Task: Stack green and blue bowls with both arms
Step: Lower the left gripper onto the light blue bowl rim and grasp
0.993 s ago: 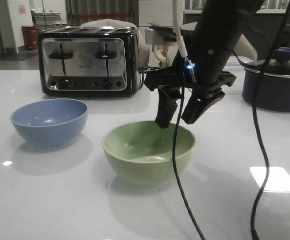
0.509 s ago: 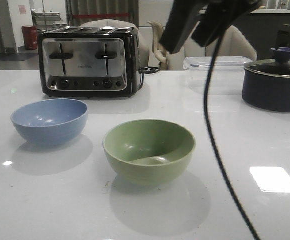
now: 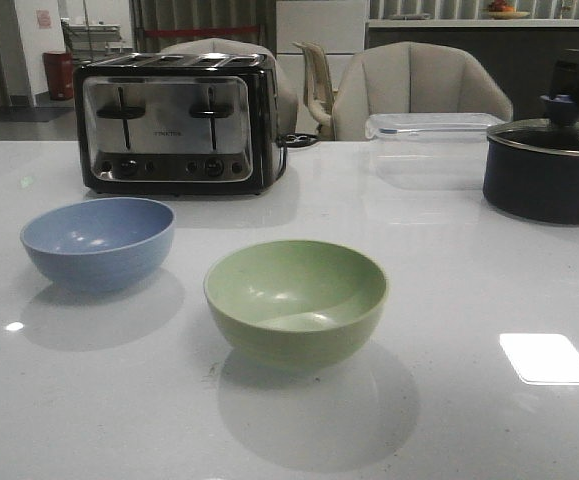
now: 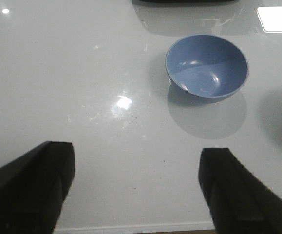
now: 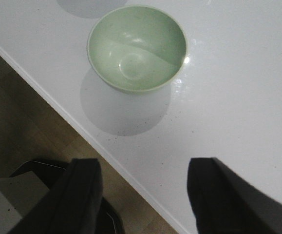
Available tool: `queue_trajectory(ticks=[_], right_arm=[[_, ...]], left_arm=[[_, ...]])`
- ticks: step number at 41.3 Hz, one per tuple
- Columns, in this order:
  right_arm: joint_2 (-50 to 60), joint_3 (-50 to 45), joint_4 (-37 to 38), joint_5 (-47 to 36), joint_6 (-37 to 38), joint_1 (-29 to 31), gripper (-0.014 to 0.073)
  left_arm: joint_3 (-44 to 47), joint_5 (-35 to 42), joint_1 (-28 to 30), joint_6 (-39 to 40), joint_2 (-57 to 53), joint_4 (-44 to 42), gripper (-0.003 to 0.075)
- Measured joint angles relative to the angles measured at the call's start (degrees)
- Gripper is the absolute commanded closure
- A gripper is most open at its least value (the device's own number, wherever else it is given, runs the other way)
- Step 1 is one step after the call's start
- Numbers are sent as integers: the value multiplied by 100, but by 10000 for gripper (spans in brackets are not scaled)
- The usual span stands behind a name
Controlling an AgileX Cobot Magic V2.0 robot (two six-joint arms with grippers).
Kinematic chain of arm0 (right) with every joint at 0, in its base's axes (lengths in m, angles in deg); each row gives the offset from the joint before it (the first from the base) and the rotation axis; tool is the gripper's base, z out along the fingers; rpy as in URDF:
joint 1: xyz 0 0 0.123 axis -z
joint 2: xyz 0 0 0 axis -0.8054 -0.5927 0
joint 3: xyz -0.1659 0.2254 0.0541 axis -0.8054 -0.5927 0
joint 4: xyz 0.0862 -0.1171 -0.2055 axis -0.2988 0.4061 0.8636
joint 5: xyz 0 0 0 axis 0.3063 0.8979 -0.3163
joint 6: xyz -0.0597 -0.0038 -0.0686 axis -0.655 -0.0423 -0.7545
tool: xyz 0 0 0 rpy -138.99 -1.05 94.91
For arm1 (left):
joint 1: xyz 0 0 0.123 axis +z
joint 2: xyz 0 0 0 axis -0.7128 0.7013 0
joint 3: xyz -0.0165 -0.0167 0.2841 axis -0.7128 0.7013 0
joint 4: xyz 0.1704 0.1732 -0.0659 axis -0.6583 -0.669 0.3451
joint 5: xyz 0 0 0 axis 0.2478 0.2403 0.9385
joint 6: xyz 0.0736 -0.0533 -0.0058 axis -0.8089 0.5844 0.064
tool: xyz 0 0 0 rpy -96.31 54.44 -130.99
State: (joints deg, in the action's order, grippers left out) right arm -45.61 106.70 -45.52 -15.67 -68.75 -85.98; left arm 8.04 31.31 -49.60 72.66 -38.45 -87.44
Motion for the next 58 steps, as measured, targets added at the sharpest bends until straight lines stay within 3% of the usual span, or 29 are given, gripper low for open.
queue_trajectory(ticks=[12,38,43,47,58], right_arm=[[273,-88,0,61,0,0,98],[273,-88,14,61,5,0,98],[273,-88,14,61,5,0,98],[273,-88,18,61,5,0,98],[273,-88,18,61,15,0,98]], left_arm=[[-412,388,-661,-132,1531,69,140],[-2881,758,-701,-132,6236,-296,146],[-3256,784,-701,-132,6897,-454,229],[-3485,808,-701,-132,7266,-484,348],[-3733,820,-706,-132,7501,-450,580]])
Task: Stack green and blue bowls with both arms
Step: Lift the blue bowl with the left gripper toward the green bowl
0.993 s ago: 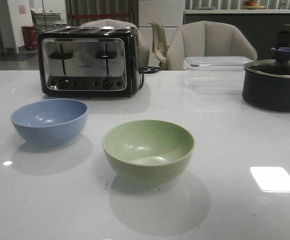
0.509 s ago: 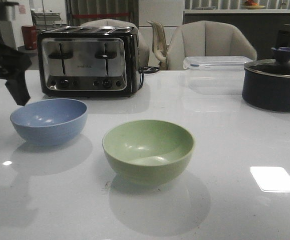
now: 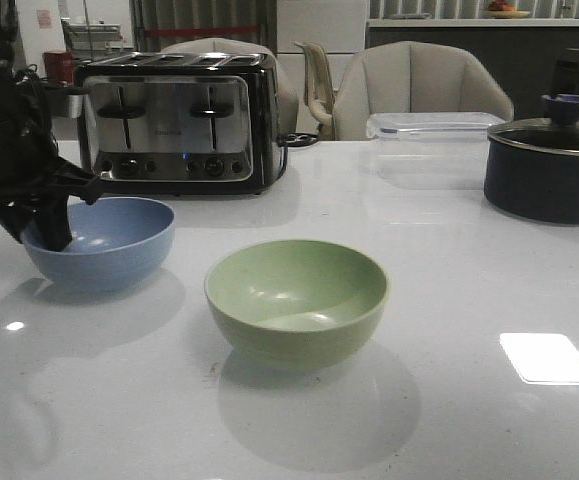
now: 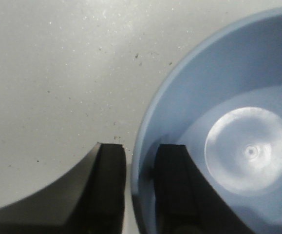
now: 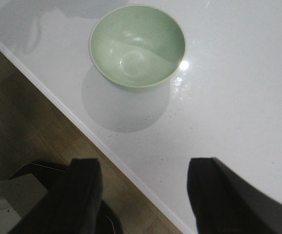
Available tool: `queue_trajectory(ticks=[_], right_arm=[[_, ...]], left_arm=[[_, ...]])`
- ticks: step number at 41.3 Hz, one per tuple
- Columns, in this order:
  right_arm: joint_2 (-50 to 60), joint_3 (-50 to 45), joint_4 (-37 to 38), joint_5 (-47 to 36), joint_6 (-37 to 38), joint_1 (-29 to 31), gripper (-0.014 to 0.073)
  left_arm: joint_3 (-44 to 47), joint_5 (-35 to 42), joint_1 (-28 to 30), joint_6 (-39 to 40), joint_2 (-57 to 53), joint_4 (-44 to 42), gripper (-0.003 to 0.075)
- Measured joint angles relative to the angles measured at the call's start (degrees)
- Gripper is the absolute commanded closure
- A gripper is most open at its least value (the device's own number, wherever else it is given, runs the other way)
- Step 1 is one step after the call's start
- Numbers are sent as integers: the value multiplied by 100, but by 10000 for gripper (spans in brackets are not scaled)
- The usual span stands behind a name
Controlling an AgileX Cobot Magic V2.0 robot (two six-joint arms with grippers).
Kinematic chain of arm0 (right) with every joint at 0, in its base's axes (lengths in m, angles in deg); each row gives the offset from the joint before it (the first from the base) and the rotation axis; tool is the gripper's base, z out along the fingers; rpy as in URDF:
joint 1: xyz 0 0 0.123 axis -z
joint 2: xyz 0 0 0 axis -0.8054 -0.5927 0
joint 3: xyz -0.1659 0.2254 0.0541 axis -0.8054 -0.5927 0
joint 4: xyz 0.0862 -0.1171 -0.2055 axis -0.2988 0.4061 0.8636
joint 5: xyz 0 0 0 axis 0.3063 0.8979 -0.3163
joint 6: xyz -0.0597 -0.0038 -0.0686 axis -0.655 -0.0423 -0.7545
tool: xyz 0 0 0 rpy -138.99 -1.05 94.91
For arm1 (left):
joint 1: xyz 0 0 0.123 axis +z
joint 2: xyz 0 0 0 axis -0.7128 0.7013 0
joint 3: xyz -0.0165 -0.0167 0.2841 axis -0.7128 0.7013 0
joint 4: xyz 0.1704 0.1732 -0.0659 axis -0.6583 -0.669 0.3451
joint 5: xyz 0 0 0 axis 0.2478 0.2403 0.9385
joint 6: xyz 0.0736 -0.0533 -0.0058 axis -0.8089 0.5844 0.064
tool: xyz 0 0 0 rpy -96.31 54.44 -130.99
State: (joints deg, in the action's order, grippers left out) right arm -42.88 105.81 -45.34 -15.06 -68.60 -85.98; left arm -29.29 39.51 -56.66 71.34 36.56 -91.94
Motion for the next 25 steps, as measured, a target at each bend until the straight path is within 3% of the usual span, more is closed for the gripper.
queue_trajectory(ticks=[4,14,25], right_arm=[[0,0,0,0,0,0,98],[0,0,0,0,0,0,98],[0,0,0,0,13,0,98]], left_arm=[[-107,-40,0,0,0,31,624],[-461,-554,-23,0,-269,82,621],[-612,-828,-46,-561,-1708,901,621]])
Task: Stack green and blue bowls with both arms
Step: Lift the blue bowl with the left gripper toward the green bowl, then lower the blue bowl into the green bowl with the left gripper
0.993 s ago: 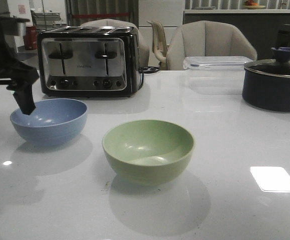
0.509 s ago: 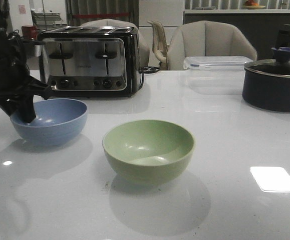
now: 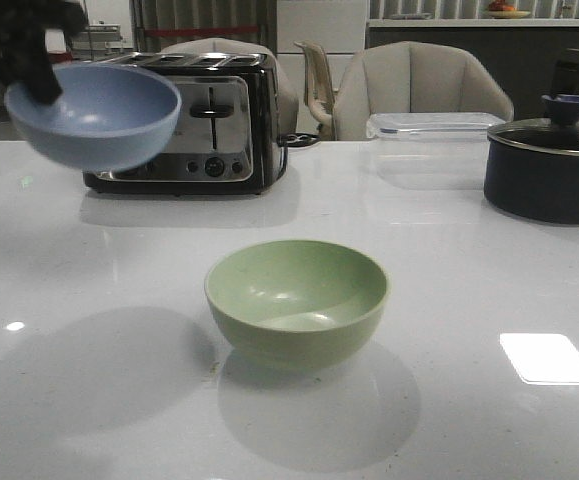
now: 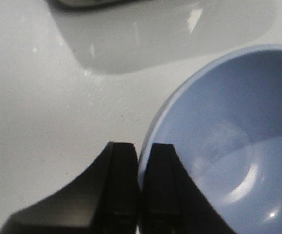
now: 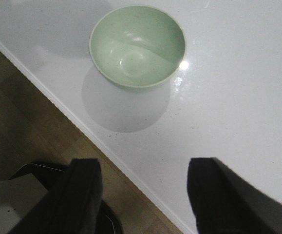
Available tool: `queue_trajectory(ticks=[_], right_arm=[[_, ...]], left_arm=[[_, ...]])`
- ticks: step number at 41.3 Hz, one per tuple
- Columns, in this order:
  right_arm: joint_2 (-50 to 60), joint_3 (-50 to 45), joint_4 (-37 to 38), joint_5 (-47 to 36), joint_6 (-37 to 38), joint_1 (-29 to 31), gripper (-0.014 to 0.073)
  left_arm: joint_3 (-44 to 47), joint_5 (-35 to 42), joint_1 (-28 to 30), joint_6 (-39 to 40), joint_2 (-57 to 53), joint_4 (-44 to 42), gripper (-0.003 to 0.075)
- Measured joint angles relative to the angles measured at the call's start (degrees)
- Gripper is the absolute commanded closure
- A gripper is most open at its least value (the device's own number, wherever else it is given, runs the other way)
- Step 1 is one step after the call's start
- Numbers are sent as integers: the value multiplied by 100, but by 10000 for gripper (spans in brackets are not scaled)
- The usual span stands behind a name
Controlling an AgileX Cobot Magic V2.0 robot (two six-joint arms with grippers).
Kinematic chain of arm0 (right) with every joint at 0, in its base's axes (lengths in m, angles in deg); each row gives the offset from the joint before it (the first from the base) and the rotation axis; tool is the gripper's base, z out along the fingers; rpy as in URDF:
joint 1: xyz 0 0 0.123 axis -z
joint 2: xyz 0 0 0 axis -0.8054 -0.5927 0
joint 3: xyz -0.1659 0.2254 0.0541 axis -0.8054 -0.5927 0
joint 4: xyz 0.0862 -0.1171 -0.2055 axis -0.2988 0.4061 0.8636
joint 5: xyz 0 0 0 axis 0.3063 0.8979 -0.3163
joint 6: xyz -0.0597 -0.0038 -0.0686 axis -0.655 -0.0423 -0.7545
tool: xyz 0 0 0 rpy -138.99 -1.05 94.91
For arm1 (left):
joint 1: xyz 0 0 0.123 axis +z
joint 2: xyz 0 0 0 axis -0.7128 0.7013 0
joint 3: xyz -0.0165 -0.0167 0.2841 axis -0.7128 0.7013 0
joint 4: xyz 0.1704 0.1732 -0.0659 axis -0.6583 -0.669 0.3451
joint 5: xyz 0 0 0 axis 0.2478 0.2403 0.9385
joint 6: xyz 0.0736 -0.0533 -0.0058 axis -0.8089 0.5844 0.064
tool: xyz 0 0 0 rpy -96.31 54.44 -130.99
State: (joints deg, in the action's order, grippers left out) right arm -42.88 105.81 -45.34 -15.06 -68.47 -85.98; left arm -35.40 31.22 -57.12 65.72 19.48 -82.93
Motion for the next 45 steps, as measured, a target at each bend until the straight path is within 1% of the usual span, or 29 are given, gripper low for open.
queue_trajectory(ticks=[2,7,12,18,27,34,45], right_arm=[[0,0,0,0,0,0,98],[0,0,0,0,0,0,98],[0,0,0,0,0,0,98],[0,0,0,0,0,0,98],[0,0,0,0,0,0,98],[0,0,0,0,0,0,98],[0,0,0,0,0,0,98]], left_arm=[[0,-31,-30,-201,-240,264,621],[-24,-165,-328,-533,-573,766,621],[-34,-190,-717,-610,-617,909,621],[-34,-151,-1210,-644,-433,960,621],[-34,-104,-1700,-644,160,981,621],[-34,-104,-1905,-644,721,981,621],[-34,-124,-1915,-644,1407,992,620]])
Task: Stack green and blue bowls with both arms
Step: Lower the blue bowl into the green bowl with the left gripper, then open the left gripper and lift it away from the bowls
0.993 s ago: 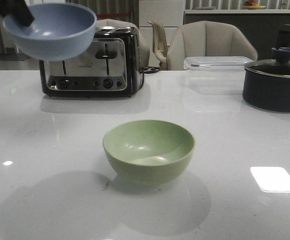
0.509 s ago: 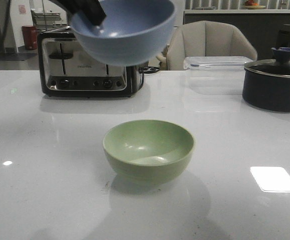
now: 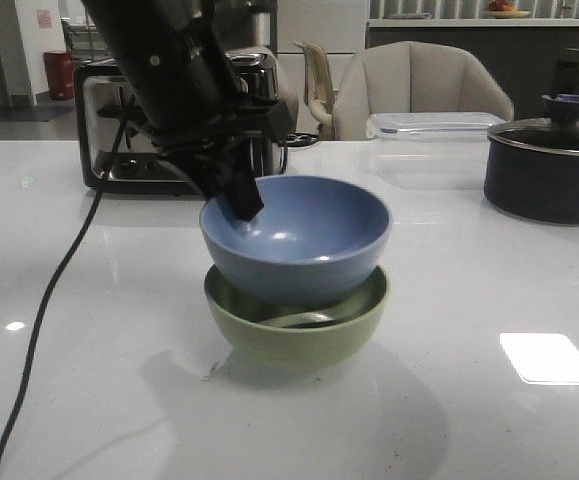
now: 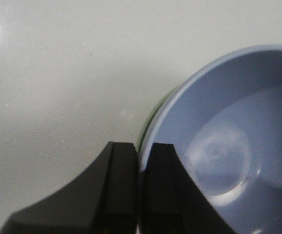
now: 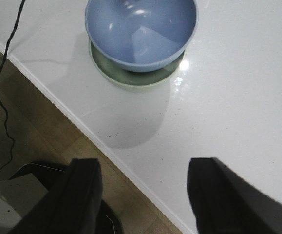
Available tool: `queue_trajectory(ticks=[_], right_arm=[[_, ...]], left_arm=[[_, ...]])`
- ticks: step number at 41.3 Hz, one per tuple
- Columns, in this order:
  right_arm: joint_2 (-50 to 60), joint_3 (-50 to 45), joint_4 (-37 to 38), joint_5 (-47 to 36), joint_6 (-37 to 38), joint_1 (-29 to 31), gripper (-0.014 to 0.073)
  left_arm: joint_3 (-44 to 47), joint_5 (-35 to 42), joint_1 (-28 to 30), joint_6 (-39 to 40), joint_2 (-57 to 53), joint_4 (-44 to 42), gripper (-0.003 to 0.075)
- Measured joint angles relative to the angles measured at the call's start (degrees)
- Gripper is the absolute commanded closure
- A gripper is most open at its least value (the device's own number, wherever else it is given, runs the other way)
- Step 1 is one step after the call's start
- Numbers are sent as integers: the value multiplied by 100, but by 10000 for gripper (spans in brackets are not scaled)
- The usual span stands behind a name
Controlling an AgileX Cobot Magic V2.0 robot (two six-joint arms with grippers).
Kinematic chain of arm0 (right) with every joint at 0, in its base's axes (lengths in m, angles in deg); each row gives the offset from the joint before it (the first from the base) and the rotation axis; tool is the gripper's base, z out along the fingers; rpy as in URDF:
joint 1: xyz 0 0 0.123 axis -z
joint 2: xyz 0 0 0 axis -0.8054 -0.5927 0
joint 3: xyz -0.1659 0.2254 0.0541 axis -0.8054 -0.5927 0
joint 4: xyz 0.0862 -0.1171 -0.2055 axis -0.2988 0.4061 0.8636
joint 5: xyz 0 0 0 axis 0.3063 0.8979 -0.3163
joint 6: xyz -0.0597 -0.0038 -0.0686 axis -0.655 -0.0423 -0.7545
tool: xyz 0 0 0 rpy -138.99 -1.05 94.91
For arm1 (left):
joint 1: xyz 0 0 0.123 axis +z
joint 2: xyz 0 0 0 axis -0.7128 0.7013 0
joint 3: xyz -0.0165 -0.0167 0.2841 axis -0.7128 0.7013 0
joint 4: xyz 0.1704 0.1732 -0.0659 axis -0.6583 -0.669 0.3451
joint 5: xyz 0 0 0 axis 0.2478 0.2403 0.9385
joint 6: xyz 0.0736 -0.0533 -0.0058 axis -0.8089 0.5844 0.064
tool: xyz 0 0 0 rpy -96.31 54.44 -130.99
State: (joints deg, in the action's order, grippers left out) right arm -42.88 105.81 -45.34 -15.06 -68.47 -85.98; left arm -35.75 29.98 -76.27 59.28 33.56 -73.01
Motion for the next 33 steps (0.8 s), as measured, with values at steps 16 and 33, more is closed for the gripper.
queue_trajectory(ticks=[16,33], right_arm=[[0,0,0,0,0,0,98],[0,0,0,0,0,0,98]], left_arm=[[0,-36,0,0,167,172,267],[-165,-388,-10,0,-1001,182,263]])
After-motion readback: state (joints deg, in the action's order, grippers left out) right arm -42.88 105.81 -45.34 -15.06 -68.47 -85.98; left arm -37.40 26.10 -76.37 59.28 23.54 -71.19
